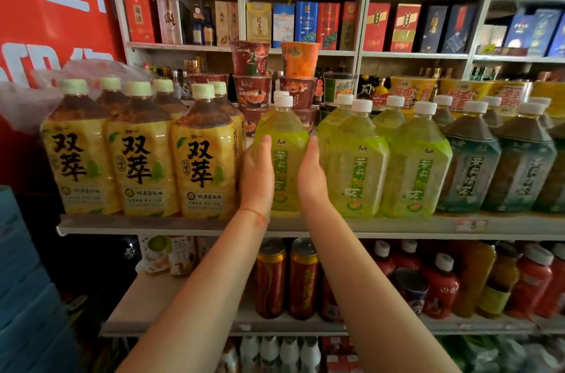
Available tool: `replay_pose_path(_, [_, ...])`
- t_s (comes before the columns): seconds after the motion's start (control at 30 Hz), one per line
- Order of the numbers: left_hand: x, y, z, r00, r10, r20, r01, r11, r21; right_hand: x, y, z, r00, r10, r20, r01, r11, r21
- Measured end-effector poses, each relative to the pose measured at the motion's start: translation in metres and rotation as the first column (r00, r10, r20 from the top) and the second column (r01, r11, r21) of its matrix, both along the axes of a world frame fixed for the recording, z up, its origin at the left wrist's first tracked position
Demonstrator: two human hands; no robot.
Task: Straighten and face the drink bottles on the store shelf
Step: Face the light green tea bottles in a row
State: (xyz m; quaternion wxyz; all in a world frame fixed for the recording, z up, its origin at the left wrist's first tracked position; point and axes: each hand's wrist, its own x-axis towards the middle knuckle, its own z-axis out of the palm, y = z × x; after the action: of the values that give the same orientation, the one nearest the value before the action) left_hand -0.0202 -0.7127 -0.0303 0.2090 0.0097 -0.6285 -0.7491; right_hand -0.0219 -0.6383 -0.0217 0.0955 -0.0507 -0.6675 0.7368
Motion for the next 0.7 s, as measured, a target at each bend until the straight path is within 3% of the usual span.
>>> replay_pose_path(0.1, [-0.003,-0.003,0.007,0.998,0.002,0.064,-0.009,0.995,0.102,-0.002,-0.003,0.004,0.995,-0.028,0.093,0.032,0.999,-0.038])
replay_pose_path(0.33, [-0.022,-0.003,-0.003,0.991,0.024,0.131,-0.053,0.973,0.224,-0.008,-0.013,0.012,0.983,-0.168,0.066,0.173,0.982,-0.071])
replay_pose_path(0.47, [-0.021,-0.006,0.004,0.978,0.073,0.194,-0.120,0.962,0.245,-0.005,-0.015,0.009,0.981,-0.187,0.057,0.194,0.970,-0.147])
replay_pose_path(0.7, [-0.036,-0.006,-0.003,0.982,0.107,0.155,-0.146,0.954,0.263,-0.010,-0.009,0.006,0.988,-0.147,0.043,0.152,0.981,-0.125])
